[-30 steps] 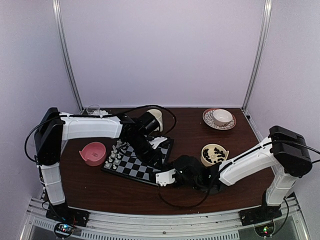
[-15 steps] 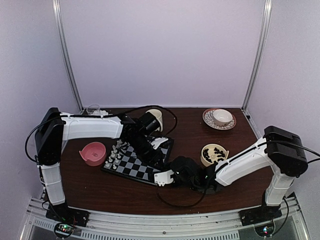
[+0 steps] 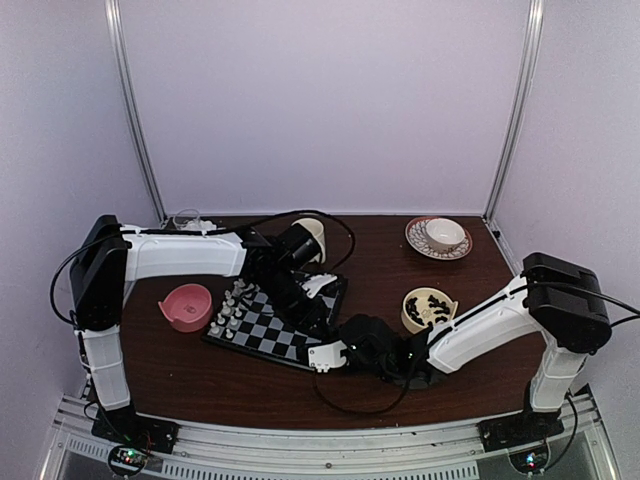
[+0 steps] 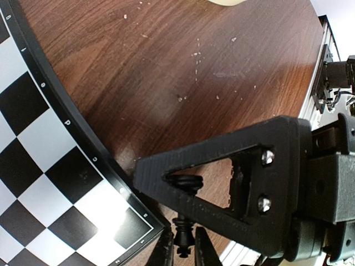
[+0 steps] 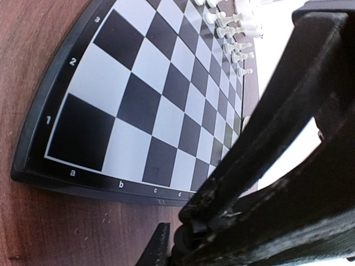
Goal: Set up the chess pieces on the board
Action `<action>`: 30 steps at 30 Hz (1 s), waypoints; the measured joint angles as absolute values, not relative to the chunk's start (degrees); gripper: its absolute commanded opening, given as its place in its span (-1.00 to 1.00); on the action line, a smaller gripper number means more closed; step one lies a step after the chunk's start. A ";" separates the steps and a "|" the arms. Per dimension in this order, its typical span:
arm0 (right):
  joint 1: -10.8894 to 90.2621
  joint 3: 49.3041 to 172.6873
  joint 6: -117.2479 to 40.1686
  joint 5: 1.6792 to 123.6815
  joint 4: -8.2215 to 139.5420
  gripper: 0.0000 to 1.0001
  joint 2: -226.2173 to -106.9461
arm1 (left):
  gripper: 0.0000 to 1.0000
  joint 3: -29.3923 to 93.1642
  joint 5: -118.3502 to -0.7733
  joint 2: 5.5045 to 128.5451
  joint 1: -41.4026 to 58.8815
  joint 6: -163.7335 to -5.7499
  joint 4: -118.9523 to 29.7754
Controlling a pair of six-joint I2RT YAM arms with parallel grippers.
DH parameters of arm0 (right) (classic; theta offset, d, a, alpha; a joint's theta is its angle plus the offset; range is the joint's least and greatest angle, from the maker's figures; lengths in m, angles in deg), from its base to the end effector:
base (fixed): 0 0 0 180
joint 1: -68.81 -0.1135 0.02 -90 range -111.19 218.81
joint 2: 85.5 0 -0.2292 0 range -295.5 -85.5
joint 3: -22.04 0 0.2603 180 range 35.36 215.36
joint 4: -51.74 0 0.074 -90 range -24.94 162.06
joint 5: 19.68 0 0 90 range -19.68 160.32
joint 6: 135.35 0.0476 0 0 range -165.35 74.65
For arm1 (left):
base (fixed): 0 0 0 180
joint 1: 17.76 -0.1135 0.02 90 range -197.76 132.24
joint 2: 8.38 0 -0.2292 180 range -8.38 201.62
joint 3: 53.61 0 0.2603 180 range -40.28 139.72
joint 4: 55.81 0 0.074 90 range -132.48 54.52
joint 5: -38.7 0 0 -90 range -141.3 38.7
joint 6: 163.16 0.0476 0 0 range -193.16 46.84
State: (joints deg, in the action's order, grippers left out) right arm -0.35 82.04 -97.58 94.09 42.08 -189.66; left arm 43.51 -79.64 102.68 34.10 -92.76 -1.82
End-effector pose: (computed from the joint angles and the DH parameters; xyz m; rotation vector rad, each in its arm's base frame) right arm 0.1459 0.3293 0.0878 -1.7298 1.2395 -0.2765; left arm 0.2284 -0.3274 0.1573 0.9656 2.8126 -0.9470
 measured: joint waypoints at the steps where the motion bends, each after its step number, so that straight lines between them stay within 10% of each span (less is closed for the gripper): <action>1: -0.35 82.04 -97.54 94.07 42.06 -0.74 -189.66 | -0.76 43.51 -79.62 102.68 34.10 -92.76 -1.86; 14: -0.13 81.77 -94.13 90.42 41.84 -0.80 -188.24 | -0.02 32.45 -69.50 90.86 34.36 -96.23 -10.72; 30: 8.98 79.24 -71.33 65.22 31.02 -0.77 -186.36 | 0.12 8.12 -55.86 65.29 21.05 -106.26 -27.76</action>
State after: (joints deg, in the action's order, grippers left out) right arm 8.98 79.24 -71.33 65.22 31.02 -186.36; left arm 8.12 -55.86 65.29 21.05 -106.26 -27.76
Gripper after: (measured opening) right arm 0.112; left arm 0.557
